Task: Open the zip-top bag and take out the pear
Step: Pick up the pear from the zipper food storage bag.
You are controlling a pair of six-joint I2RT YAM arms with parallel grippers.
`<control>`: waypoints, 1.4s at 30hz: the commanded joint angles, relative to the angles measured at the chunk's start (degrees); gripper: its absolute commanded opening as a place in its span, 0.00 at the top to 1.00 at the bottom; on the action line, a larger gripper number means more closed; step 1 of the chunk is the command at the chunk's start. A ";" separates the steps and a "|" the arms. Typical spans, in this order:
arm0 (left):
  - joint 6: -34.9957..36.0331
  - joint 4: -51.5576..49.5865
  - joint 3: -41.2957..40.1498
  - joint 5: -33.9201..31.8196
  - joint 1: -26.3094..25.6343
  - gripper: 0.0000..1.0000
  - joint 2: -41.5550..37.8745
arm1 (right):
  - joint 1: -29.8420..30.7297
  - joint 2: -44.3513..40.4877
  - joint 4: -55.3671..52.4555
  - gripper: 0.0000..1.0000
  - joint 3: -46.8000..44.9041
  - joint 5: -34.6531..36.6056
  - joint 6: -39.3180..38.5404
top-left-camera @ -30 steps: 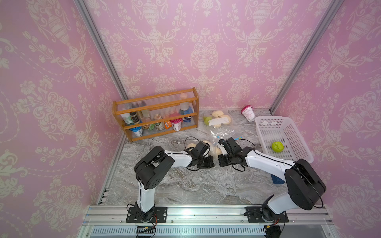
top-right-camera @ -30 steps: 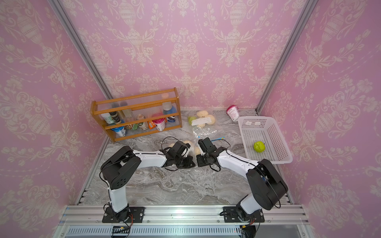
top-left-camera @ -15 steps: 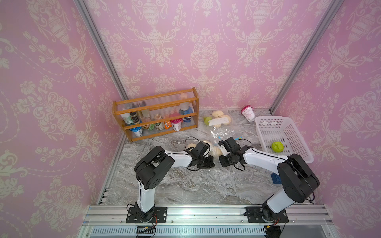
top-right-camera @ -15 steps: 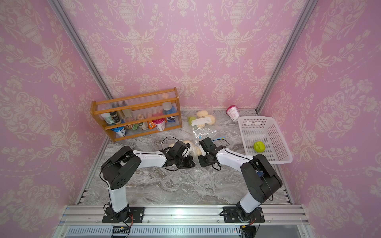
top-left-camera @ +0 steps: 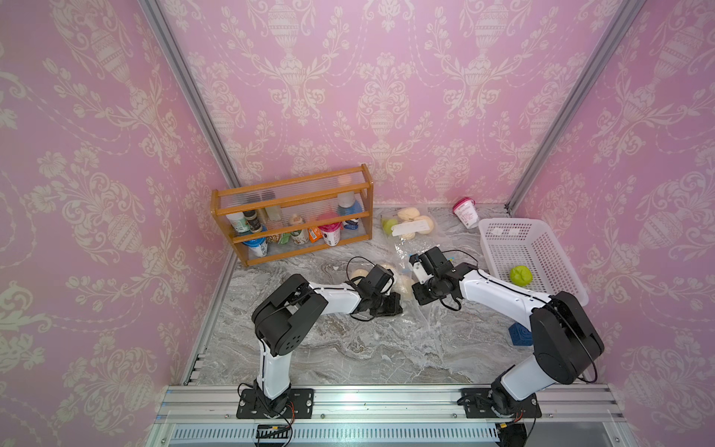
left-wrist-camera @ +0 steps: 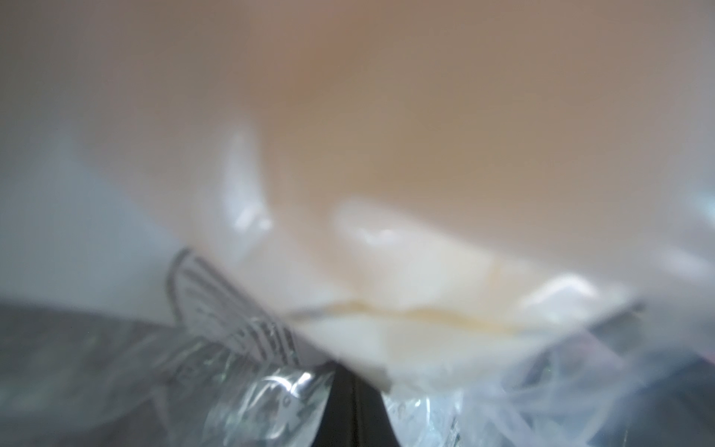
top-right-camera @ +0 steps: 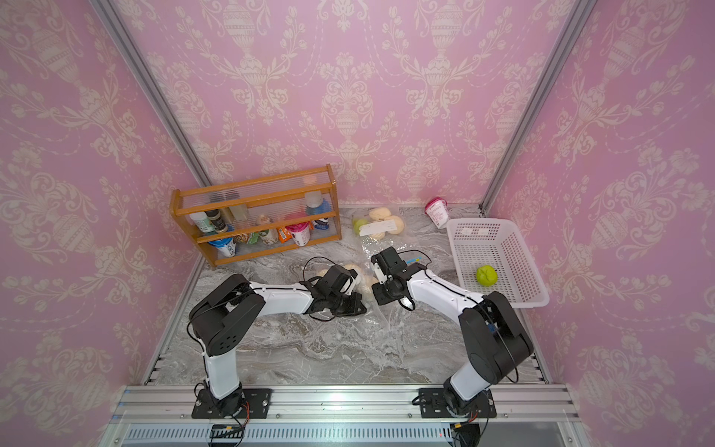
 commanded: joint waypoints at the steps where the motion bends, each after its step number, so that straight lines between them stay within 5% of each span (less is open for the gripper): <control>1: 0.66 -7.79 -1.61 -2.60 -0.03 1.00 2.61 | -0.27 1.95 -1.50 0.73 0.73 -0.29 -2.30; 12: 1.01 -8.42 -1.35 -2.72 0.01 1.00 2.79 | -0.71 7.19 -3.39 0.60 2.27 -0.31 -3.37; 18: 1.19 -8.69 -1.47 -3.10 -0.05 1.00 2.62 | -0.71 7.46 -2.08 0.75 2.43 -1.25 -4.05; 23: 1.18 -9.38 -1.52 -3.57 0.02 1.00 2.61 | -0.63 4.02 -1.77 1.00 1.35 -2.32 -3.97; 36: -0.71 -10.40 -2.34 -5.69 1.60 1.00 2.21 | -2.00 -9.03 -15.14 1.00 4.33 -6.07 3.37; 42: 0.41 -10.98 -3.18 -5.75 2.40 1.00 1.17 | -12.54 -18.57 -19.91 1.00 5.48 -9.60 8.20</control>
